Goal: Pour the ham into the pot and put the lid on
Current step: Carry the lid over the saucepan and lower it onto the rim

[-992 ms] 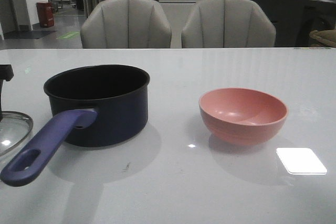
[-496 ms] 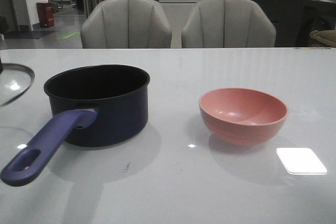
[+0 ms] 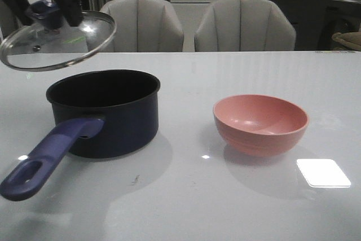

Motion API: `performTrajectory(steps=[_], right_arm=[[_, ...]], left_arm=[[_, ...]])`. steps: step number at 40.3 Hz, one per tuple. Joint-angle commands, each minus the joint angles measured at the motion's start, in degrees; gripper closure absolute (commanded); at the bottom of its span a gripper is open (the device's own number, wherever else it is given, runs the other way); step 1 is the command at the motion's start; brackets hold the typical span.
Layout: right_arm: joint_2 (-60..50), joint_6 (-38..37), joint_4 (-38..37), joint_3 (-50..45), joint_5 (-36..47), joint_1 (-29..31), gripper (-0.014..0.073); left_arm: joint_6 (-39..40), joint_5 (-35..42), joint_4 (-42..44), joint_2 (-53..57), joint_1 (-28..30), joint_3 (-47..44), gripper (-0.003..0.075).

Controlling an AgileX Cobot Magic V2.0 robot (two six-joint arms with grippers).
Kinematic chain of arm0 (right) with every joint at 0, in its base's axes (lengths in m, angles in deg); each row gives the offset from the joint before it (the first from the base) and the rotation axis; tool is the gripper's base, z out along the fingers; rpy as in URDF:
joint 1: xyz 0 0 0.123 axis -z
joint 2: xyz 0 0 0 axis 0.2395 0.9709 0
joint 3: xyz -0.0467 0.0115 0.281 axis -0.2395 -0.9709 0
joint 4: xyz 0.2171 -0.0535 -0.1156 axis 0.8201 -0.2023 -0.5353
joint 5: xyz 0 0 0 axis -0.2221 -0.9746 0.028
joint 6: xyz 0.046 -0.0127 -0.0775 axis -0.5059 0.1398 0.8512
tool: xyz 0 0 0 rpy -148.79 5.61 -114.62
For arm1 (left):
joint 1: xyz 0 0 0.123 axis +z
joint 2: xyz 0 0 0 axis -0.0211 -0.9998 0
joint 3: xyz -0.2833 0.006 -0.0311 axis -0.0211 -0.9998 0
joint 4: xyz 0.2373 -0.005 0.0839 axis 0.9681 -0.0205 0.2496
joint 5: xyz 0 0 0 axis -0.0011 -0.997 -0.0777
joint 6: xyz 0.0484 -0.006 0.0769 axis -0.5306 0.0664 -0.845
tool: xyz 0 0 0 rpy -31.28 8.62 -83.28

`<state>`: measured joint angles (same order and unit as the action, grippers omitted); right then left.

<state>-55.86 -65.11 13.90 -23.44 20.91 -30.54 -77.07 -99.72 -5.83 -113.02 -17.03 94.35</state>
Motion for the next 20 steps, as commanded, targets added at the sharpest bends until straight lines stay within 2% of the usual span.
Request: performTrajectory(steps=[1,12,20], right_arm=[[0.2,0.1,0.0,1.6,4.0,-0.2,0.0437],[0.2,0.1,0.0,1.6,4.0,-0.2,0.0437],[0.2,0.1,0.0,1.6,4.0,-0.2,0.0437]], left_arm=[[0.0,0.3,0.0,0.0,-2.5,4.2,0.0337],[0.0,-2.0,0.0,-6.0,-6.8,9.8,0.0337],[0.0,-6.5,0.0,-9.2,-7.2,11.7,0.0337]])
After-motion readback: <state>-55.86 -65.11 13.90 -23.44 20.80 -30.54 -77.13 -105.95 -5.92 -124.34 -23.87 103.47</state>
